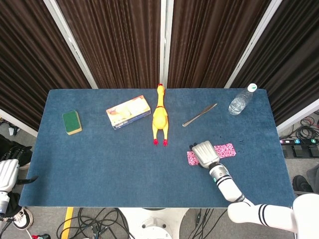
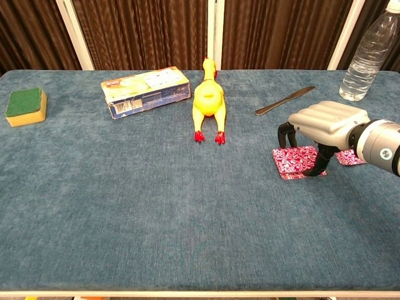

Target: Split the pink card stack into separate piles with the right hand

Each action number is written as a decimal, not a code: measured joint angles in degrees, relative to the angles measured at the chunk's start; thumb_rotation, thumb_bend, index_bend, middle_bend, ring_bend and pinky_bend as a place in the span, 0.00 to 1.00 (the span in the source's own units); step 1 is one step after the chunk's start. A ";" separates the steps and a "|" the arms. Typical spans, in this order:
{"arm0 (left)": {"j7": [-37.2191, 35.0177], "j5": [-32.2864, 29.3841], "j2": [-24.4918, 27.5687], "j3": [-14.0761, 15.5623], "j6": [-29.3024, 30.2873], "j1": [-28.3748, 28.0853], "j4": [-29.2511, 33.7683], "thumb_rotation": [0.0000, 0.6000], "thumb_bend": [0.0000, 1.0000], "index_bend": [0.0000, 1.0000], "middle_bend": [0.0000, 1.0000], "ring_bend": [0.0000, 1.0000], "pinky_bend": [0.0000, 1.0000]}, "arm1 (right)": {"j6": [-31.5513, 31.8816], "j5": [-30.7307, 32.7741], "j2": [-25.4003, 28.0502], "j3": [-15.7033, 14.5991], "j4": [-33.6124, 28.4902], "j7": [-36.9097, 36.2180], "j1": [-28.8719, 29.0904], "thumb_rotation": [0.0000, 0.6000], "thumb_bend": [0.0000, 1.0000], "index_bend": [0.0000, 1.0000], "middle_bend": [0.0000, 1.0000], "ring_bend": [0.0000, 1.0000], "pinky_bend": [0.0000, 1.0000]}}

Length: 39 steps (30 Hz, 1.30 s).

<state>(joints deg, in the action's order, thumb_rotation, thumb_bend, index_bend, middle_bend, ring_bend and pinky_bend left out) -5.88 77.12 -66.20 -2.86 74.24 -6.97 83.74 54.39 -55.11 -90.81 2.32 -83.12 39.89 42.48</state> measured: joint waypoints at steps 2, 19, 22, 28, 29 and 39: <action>0.01 0.00 0.06 -0.03 -0.02 -0.03 0.03 1.00 0.03 0.15 0.15 0.08 0.18 | 0.10 0.00 0.07 0.02 -0.28 0.19 0.02 1.00 0.10 0.41 0.41 0.80 0.97; -0.08 -0.02 -0.11 -0.03 -0.17 -0.08 -0.16 1.00 0.03 0.15 0.15 0.08 0.18 | 5.02 -3.30 3.57 -3.33 -10.64 4.16 -1.96 1.00 0.10 0.42 0.42 0.80 0.97; 0.16 -0.01 -0.11 0.00 -0.12 -0.07 -0.04 1.00 0.03 0.15 0.15 0.08 0.18 | 5.37 -4.02 3.65 -4.80 -11.92 5.02 -2.69 1.00 0.10 0.42 0.43 0.80 0.97; 0.00 -0.19 -0.18 0.08 -0.26 0.03 -0.26 1.00 0.03 0.15 0.15 0.08 0.18 | 7.00 -5.96 3.32 -7.34 -12.95 5.52 -4.95 1.00 0.10 0.42 0.42 0.80 0.97; -0.05 -0.19 -0.22 0.07 -0.29 0.02 -0.32 1.00 0.03 0.15 0.15 0.08 0.18 | 7.24 -6.22 3.31 -7.67 -13.07 5.52 -5.30 1.00 0.10 0.42 0.42 0.80 0.97; -0.10 -0.10 -0.43 0.17 -0.40 0.01 -0.56 1.00 0.03 0.15 0.15 0.08 0.18 | 9.00 -8.22 3.23 -9.04 -14.06 6.14 -7.78 1.00 0.10 0.42 0.42 0.80 0.97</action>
<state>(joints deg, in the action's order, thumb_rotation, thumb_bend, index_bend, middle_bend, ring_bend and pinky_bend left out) -5.98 77.01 -66.62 -2.68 73.83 -6.95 83.17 63.38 -63.33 -87.57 -6.72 -97.18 46.03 34.70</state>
